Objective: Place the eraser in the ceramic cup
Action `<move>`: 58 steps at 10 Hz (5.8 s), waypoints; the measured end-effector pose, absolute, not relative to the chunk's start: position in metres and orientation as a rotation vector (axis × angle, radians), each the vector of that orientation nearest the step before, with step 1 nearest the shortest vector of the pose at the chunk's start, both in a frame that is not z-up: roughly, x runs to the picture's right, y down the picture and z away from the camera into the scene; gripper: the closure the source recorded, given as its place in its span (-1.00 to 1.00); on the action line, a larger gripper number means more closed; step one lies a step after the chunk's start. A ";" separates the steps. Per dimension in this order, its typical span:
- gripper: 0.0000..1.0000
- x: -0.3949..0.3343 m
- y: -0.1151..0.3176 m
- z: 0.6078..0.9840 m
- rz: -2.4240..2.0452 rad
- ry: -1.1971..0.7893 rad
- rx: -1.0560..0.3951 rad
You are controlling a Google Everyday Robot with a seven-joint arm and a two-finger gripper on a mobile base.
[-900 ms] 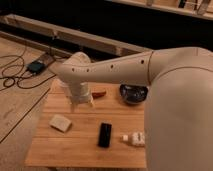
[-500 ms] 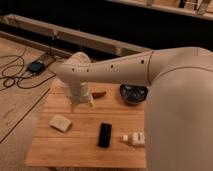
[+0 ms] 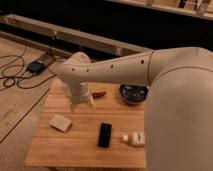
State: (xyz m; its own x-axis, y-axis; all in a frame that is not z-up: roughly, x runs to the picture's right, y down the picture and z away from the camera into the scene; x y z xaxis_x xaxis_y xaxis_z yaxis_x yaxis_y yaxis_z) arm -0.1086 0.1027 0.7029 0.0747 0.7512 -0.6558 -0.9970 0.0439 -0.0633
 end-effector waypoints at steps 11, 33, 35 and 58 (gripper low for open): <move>-0.30 -0.109 0.102 0.702 1.433 0.519 -0.590; -0.30 -0.015 0.179 0.781 1.491 0.578 -0.619; -0.30 -0.006 0.192 0.789 1.484 0.607 -0.623; 1.00 -0.081 0.049 0.787 1.389 0.340 -0.636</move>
